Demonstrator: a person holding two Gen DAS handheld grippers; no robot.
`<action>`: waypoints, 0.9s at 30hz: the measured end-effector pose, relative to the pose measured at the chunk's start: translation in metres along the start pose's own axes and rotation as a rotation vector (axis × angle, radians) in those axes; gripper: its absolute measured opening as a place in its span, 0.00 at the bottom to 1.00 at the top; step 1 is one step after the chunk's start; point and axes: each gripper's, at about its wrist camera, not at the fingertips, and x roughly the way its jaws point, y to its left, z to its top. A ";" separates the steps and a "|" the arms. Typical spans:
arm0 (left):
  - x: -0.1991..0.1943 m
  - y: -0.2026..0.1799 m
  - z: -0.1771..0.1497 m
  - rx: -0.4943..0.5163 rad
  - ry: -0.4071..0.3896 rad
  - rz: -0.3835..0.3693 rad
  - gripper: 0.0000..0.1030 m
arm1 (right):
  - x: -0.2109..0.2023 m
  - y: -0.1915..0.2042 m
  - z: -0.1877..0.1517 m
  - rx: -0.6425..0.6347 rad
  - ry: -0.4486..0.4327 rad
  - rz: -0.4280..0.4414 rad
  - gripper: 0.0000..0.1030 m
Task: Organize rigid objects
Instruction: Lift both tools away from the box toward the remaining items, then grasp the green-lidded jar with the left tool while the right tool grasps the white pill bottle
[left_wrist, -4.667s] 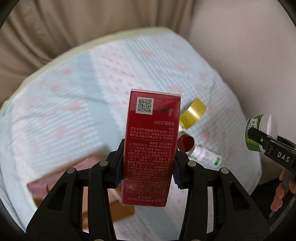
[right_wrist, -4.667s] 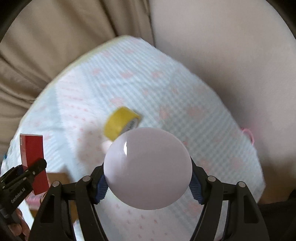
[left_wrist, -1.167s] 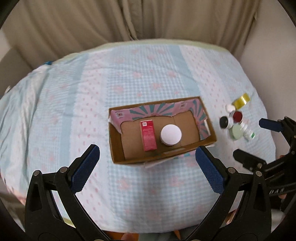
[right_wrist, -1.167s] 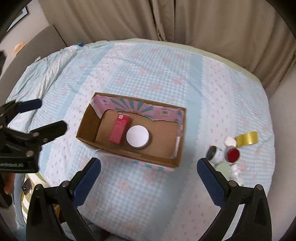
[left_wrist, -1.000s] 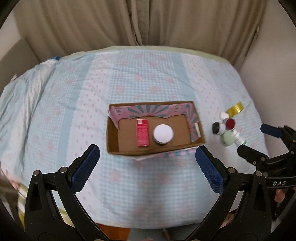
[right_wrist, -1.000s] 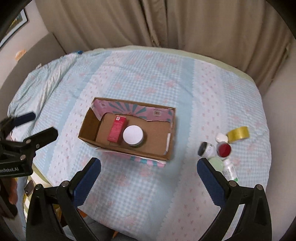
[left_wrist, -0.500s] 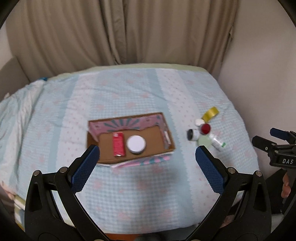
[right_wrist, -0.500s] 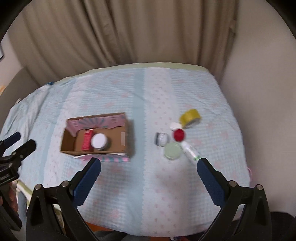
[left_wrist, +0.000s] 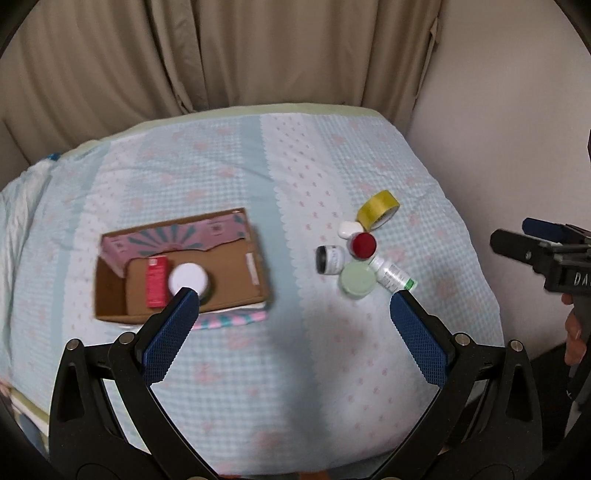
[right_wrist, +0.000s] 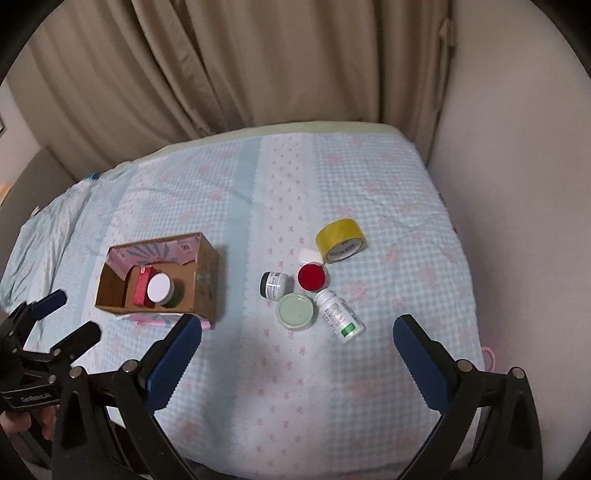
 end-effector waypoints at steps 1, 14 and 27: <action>0.011 -0.010 0.000 -0.004 0.004 -0.002 1.00 | 0.007 -0.006 0.000 -0.019 0.003 0.009 1.00; 0.184 -0.085 -0.018 0.084 0.097 -0.022 1.00 | 0.159 -0.063 -0.022 -0.273 0.157 0.019 0.97; 0.314 -0.100 -0.036 0.090 0.264 -0.098 0.97 | 0.269 -0.088 -0.063 -0.360 0.291 0.059 0.84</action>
